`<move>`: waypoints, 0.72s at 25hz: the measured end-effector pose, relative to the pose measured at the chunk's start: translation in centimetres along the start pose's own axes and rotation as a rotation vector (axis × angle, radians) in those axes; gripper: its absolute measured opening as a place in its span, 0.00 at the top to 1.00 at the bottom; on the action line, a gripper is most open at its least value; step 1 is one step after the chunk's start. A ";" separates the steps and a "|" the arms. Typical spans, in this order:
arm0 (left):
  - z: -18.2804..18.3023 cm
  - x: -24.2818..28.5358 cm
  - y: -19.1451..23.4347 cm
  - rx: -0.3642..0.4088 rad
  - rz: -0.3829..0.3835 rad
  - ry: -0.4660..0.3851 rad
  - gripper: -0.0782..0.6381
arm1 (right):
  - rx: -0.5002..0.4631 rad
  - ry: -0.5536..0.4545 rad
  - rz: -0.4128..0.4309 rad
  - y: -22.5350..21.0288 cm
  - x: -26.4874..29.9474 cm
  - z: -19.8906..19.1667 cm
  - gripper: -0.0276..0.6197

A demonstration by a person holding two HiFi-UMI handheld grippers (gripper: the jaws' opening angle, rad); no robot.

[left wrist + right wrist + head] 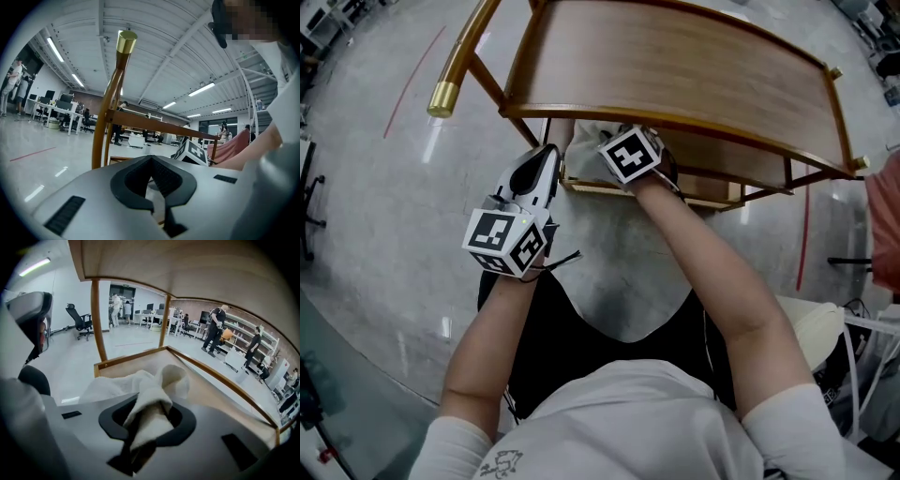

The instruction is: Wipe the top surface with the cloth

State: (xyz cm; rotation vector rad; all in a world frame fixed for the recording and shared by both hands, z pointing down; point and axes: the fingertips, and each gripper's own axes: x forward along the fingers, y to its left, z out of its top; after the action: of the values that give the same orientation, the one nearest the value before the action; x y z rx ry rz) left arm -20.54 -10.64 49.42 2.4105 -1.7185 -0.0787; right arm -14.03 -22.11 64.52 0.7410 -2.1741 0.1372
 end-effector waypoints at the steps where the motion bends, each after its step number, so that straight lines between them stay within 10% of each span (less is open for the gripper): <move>1: -0.3 0.4 -0.5 -0.001 -0.010 0.006 0.88 | 0.006 0.008 -0.014 -1.1 -0.5 -0.9 0.82; 18: -2.3 6.7 -7.0 -0.007 -0.151 0.050 0.88 | 0.189 0.090 -0.294 -21.0 -10.8 -17.2 0.82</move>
State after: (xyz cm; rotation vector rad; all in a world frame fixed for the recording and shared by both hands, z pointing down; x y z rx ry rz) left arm -11.43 -14.45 50.88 2.5110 -1.5115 -0.0449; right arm 14.49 -28.62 64.86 1.1313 -1.9608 0.2211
